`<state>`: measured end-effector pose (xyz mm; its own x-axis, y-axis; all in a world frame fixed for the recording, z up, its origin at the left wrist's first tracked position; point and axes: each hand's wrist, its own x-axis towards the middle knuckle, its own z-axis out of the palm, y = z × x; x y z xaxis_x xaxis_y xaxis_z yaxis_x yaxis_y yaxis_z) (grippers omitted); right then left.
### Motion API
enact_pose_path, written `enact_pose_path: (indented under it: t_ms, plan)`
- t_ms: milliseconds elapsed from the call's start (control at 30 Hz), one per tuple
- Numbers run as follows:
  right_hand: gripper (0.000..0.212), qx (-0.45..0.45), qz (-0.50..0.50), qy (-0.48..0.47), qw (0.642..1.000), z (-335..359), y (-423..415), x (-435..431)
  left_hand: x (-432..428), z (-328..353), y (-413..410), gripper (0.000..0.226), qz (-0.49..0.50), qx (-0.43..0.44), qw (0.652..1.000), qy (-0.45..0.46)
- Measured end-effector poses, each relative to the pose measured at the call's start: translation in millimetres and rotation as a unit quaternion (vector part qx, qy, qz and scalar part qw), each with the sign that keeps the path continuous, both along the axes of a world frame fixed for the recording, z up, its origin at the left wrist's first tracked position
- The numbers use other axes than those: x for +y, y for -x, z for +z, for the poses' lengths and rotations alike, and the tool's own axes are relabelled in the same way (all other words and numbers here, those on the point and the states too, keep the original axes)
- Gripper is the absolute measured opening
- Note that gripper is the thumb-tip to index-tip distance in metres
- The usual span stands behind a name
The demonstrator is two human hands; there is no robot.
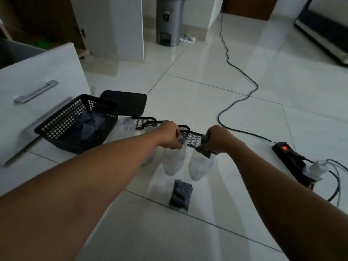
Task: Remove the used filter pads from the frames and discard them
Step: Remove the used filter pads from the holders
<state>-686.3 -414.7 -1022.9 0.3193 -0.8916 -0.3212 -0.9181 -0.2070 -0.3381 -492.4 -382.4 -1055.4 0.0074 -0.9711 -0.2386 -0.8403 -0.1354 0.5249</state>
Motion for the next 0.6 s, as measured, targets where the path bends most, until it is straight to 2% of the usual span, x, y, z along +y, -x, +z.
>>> enact_pose_path:
  t_ms: [100, 300, 500, 600]
  plan:
    - [0.028, 0.052, 0.005, 0.100, 0.994, -18.1, 3.1, 3.1, 1.0, -3.9, 2.3, 0.021, -0.042, -0.042, 0.998, 0.029]
    - [0.024, 0.118, 0.055, 0.162, 0.978, -41.7, 3.9, 12.8, 4.0, -11.4, 5.7, 0.017, -0.086, -0.072, 0.992, 0.066]
    - [0.024, 0.171, 0.105, 0.118, 0.972, -52.4, 6.4, 11.4, 3.8, -14.8, 9.7, 0.019, -0.122, -0.134, 0.980, 0.085]
    - [0.035, 0.187, 0.135, 0.064, 0.971, -51.2, 5.7, 8.7, 4.2, -18.5, 10.0, 0.019, -0.146, -0.164, 0.974, 0.063]
